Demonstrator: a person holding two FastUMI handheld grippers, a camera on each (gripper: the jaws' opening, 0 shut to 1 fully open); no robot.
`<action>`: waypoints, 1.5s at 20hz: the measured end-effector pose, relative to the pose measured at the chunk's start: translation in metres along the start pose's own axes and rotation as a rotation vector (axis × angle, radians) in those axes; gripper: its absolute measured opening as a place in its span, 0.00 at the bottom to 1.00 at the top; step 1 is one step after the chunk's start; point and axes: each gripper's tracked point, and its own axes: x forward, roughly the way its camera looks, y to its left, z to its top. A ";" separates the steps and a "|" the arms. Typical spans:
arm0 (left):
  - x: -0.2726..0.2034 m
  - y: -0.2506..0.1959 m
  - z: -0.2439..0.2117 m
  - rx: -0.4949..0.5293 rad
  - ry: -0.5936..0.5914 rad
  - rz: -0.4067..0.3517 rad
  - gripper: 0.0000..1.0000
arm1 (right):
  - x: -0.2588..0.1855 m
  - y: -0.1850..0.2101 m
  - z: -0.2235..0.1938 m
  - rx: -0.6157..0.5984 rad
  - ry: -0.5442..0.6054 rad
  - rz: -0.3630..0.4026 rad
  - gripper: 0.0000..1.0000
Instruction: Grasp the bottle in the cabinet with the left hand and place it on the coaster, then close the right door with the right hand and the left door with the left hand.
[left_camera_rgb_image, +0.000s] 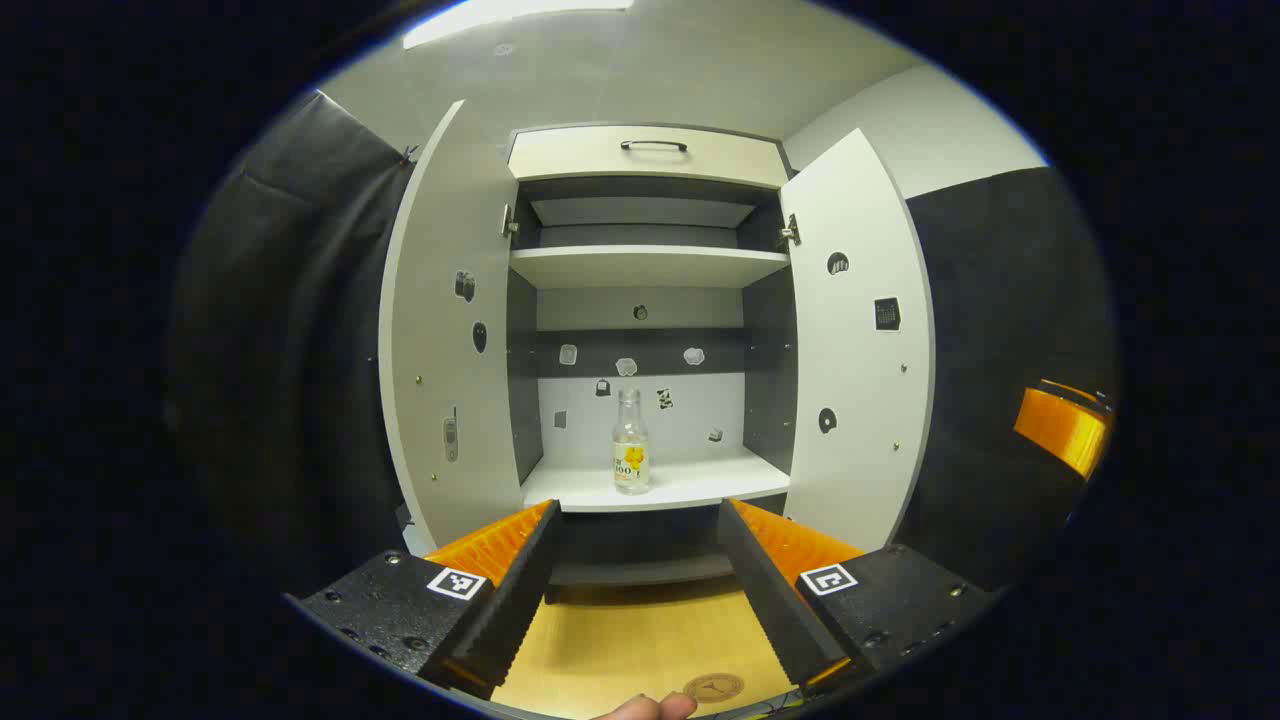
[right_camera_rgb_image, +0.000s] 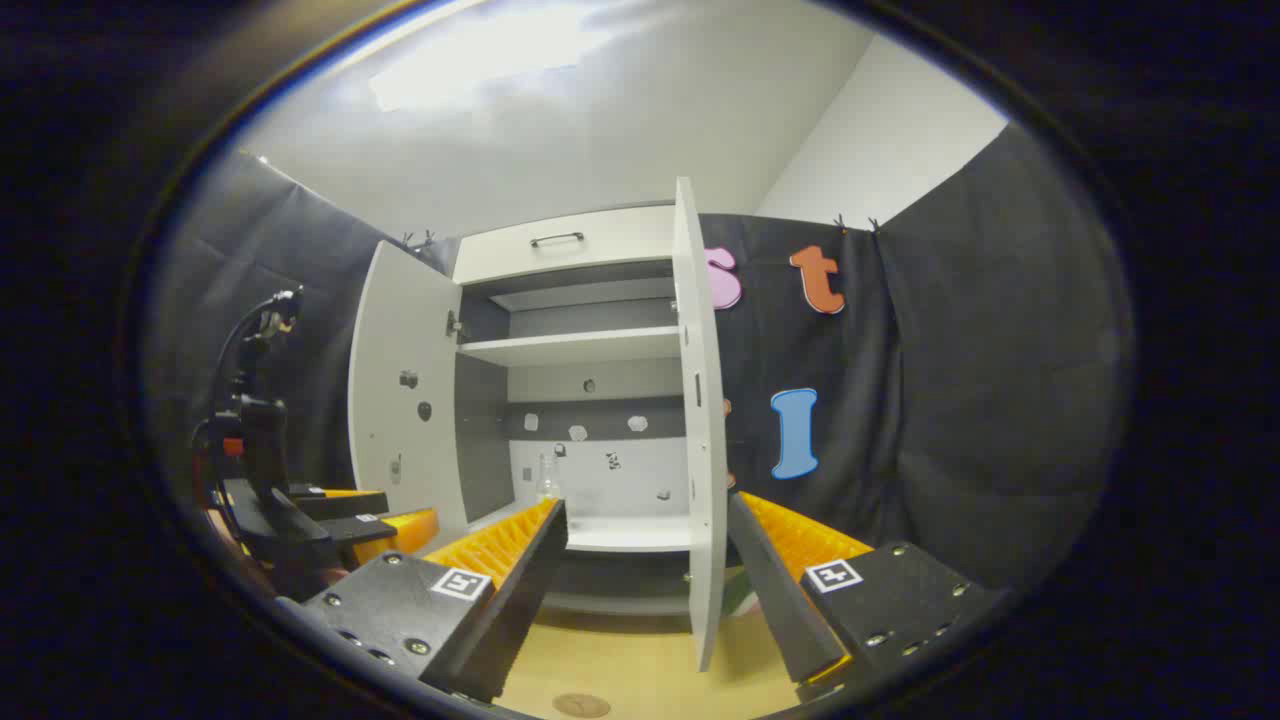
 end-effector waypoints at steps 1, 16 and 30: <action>-0.002 -0.008 0.001 -0.001 -0.006 0.002 0.98 | -0.004 -0.004 0.000 -0.014 -0.002 0.015 0.99; -0.017 -0.052 0.024 0.055 -0.068 -0.002 0.97 | -0.016 -0.007 -0.011 0.048 0.011 0.087 0.98; 0.134 0.013 -0.004 0.032 -0.045 0.025 0.98 | 0.079 0.038 -0.011 0.110 -0.004 0.078 0.99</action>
